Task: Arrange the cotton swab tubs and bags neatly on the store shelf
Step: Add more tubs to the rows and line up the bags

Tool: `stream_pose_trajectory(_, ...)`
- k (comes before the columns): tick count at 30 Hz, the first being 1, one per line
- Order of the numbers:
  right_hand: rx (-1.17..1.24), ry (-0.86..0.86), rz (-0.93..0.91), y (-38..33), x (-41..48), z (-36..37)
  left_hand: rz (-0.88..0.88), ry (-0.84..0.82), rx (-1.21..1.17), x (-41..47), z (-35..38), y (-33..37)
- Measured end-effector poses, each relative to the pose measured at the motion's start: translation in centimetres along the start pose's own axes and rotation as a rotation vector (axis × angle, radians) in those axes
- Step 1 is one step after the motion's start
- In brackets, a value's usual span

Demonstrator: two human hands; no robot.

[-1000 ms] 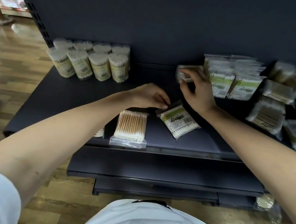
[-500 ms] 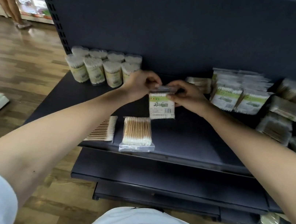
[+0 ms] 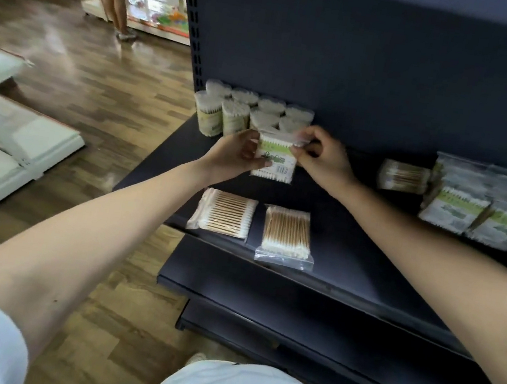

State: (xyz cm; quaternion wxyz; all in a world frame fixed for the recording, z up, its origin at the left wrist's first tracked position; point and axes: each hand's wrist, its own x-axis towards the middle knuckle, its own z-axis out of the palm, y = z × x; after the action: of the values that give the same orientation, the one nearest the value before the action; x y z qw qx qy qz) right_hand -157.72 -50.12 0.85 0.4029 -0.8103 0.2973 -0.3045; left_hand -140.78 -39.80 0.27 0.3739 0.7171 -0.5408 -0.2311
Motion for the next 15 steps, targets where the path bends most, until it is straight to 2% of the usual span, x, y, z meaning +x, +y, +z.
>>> stream_pose_trajectory(4,0.018,-0.048,-0.051,-1.6,0.7,2.7,-0.06,0.079,0.063,-1.4,-1.9,-1.7)
stream_pose_trajectory(8,0.07,-0.094,-0.058,-1.9,0.7,4.2,-0.108,0.057,0.028,-2.4,-3.4,-3.4)
stream_pose_trajectory(15,0.061,-0.129,-0.002,-1.2,-0.7,2.0,-0.027,0.064,0.076,-2.1,-2.0,-0.9)
